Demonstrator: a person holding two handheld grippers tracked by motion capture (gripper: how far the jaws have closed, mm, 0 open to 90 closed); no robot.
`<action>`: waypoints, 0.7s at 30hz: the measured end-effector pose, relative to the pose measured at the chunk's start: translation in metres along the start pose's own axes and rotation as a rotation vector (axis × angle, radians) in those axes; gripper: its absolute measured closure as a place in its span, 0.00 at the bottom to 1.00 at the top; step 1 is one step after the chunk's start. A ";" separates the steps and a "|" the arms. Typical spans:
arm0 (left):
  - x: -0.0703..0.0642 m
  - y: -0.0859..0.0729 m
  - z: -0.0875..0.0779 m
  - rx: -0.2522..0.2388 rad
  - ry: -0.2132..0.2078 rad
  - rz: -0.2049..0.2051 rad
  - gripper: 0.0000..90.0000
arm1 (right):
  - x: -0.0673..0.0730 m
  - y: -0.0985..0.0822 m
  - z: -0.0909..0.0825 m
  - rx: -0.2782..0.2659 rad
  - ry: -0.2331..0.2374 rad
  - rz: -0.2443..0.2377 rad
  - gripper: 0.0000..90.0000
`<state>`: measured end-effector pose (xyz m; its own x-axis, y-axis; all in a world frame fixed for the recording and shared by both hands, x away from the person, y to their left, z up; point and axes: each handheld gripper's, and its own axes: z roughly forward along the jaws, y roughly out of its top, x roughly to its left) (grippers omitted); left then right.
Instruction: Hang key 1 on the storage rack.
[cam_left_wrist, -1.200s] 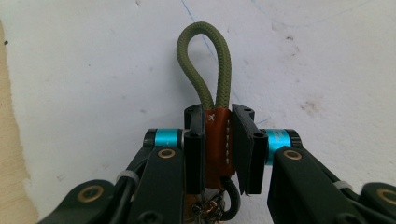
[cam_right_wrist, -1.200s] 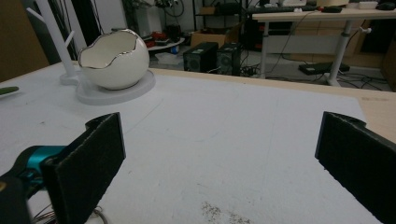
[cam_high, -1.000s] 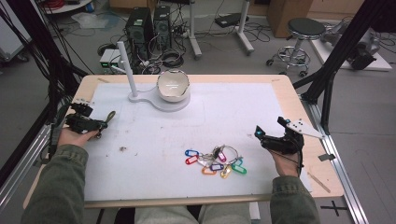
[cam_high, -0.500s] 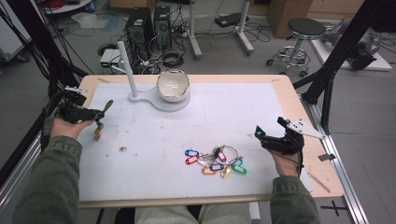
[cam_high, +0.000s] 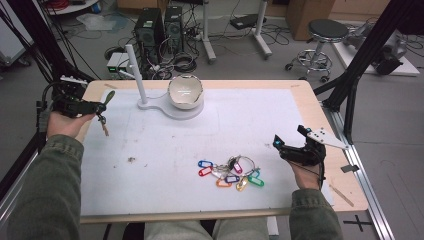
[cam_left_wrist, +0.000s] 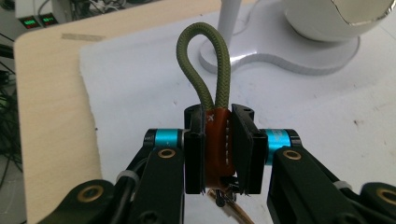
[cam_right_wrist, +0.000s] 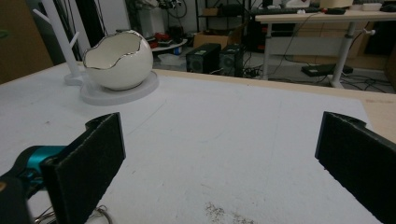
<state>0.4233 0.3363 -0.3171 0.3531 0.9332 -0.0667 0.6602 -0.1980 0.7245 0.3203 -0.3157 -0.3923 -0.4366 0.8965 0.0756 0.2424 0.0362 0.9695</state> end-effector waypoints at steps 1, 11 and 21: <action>-0.001 0.002 0.000 -0.007 0.000 0.004 0.84 | 0.000 0.000 0.000 0.000 -0.001 0.000 0.01; -0.002 0.032 -0.003 -0.022 0.016 0.024 0.84 | 0.000 -0.001 -0.001 0.004 -0.006 -0.002 0.01; 0.002 0.060 -0.008 -0.038 0.044 0.033 0.84 | 0.000 -0.002 -0.001 0.016 -0.009 -0.011 0.01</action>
<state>0.4581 0.3288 -0.2682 0.3436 0.9390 -0.0126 0.6225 -0.2177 0.7517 0.3191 -0.3158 -0.3940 -0.4314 0.9000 0.0624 0.2511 0.0533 0.9665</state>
